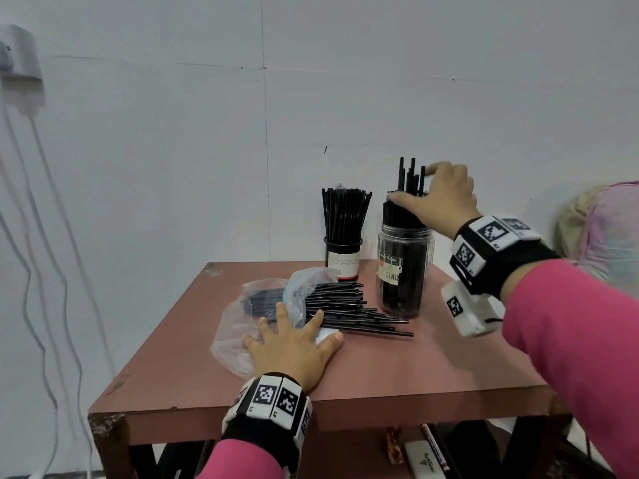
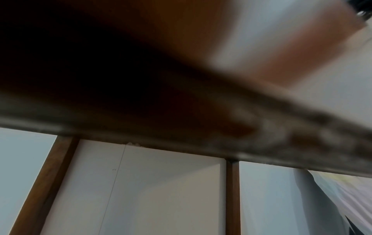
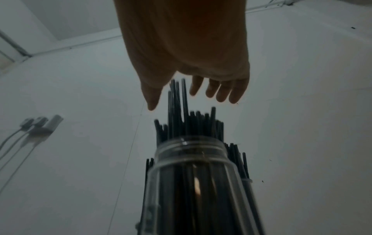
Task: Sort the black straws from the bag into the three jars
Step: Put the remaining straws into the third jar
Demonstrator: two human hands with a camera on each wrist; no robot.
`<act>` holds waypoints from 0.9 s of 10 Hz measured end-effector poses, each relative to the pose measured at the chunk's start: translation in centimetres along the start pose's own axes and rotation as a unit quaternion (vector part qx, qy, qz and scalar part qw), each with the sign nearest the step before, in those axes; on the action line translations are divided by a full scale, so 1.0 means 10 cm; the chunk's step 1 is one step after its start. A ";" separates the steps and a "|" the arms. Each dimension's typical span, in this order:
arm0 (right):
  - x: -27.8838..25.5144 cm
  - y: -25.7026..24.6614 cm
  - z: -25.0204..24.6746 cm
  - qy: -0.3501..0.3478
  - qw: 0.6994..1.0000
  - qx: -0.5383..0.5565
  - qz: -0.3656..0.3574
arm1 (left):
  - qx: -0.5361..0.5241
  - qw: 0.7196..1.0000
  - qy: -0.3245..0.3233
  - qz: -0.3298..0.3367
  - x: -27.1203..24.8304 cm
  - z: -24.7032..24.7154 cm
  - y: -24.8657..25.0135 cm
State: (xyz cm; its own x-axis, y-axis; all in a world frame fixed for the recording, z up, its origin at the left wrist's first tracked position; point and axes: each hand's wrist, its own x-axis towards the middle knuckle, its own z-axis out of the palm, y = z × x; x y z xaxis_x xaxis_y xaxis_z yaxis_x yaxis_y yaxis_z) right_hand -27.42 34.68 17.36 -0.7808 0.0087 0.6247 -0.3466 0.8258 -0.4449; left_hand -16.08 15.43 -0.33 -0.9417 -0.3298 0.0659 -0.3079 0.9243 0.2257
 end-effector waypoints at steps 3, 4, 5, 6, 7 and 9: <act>0.07 -0.04 0.03 -0.169 0.960 -0.164 -0.151 | -0.002 1.000 0.000 -0.001 -0.01 -0.01 0.00; 0.01 0.01 0.08 -0.178 0.963 -0.147 -0.136 | -0.005 1.000 -0.004 -0.001 -0.01 -0.01 0.00; -0.13 -0.04 0.03 -0.079 0.980 -0.057 -0.172 | -0.005 1.000 -0.003 0.000 -0.01 -0.01 -0.01; -0.55 -0.15 0.04 0.016 0.976 0.183 -0.116 | -0.006 1.000 -0.002 0.000 -0.01 -0.01 -0.01; -1.12 -0.19 0.20 -0.025 0.895 0.429 0.116 | -0.010 1.000 -0.005 0.000 -0.01 -0.02 0.00; -1.64 0.06 0.56 -0.175 0.542 0.649 0.504 | -0.008 1.000 -0.006 -0.001 -0.01 -0.03 0.00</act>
State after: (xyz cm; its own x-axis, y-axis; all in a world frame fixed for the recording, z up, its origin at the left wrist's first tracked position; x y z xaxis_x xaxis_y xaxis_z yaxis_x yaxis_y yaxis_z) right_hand -17.70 31.86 3.26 -0.8854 -0.2087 -0.4153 0.4523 -0.5931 -0.6661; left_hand -15.91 15.43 -0.06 -0.9429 -0.3288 0.0532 -0.3075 0.9206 0.2409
